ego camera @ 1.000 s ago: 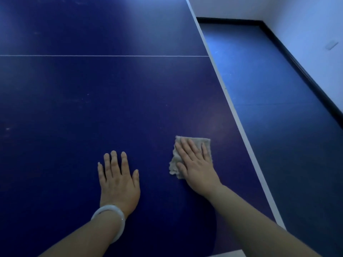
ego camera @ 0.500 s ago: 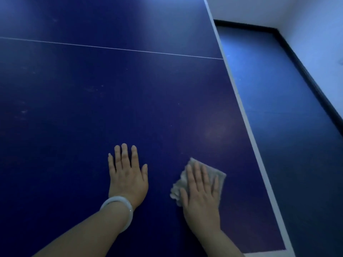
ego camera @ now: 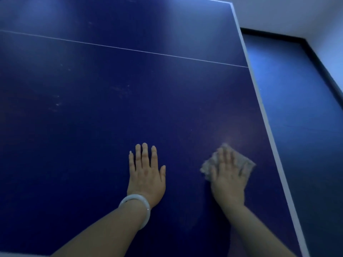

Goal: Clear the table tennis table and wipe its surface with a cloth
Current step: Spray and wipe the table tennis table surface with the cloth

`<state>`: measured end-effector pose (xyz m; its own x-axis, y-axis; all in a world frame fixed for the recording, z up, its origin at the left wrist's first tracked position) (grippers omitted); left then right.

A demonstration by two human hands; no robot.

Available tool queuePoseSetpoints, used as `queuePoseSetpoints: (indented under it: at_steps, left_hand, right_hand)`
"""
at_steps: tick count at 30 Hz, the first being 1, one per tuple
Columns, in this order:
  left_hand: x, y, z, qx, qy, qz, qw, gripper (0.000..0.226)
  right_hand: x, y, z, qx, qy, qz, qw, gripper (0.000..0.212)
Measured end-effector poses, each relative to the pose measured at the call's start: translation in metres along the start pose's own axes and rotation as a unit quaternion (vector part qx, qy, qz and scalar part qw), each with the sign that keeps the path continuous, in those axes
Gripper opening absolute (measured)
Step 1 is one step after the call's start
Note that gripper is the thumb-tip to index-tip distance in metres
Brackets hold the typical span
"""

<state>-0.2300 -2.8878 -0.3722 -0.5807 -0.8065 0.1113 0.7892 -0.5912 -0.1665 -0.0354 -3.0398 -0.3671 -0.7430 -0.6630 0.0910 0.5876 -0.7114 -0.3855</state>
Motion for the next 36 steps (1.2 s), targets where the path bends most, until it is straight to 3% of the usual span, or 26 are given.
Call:
queuePoseSetpoints:
  at_steps: [3,5,7,10,11,12,14,17,20,22,27,36]
  left_hand:
    - [0.000,0.000,0.000,0.002,-0.007,0.000,1.000,0.071]
    - [-0.001,0.000,0.000,0.007,-0.008,0.000,1.000,0.070]
    - [-0.001,0.000,0.001,0.009,-0.010,0.000,1.000,0.069]
    - [-0.001,0.000,0.001,0.016,-0.004,0.002,1.000,0.067]
    - [-0.001,0.000,0.001,0.019,-0.005,-0.001,1.000,0.067]
    - [-0.001,0.000,0.000,0.021,-0.006,-0.002,1.000,0.067]
    - [-0.001,0.000,0.000,0.022,-0.008,-0.005,1.000,0.069]
    - [-0.001,0.001,0.000,0.013,-0.016,-0.015,1.000,0.070]
    - [0.000,0.000,0.002,0.016,-0.017,-0.016,1.000,0.070]
    - [0.001,0.000,0.005,0.027,-0.029,-0.019,0.999,0.069]
    - [0.001,-0.002,0.010,0.045,-0.019,-0.027,0.998,0.067]
    - [-0.041,0.008,0.035,0.081,0.010,-0.051,0.995,0.057]
  right_hand:
    - [0.020,-0.063,-0.028,0.015,-0.064,0.207,0.976,0.058]
    - [0.002,-0.065,-0.026,0.034,-0.095,0.278,0.955,0.056]
    - [-0.034,-0.031,-0.011,0.050,-0.093,0.206,0.973,0.056]
    - [-0.056,0.037,0.018,0.011,-0.019,-0.062,0.998,0.058]
    - [-0.050,0.040,0.018,-0.002,-0.008,-0.097,0.995,0.058]
    - [-0.039,0.029,0.013,-0.001,-0.003,-0.084,0.996,0.057]
    - [-0.016,-0.016,-0.005,0.014,-0.016,0.024,0.999,0.056]
    - [-0.005,-0.085,-0.036,0.016,-0.092,0.185,0.978,0.057]
    - [-0.044,-0.117,-0.044,0.028,-0.128,0.256,0.958,0.057]
    - [-0.080,-0.109,-0.038,0.050,-0.126,0.235,0.963,0.057]
    - [-0.122,-0.036,-0.004,0.035,-0.060,0.050,0.996,0.057]
    - [-0.122,-0.034,-0.001,0.049,-0.043,0.071,0.995,0.064]
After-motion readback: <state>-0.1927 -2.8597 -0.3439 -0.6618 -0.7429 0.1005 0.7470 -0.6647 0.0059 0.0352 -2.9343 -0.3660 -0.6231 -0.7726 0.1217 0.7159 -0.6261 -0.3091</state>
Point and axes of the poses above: each hand's wrist, its own x-axis away from the middle knuckle, its own z-axis out of the back of the hand, y = z × x, the point moved 7 cm from there along -x, towards the middle knuckle, and after that the axes turned 14 degrees about -x, right-handed, at the moved point
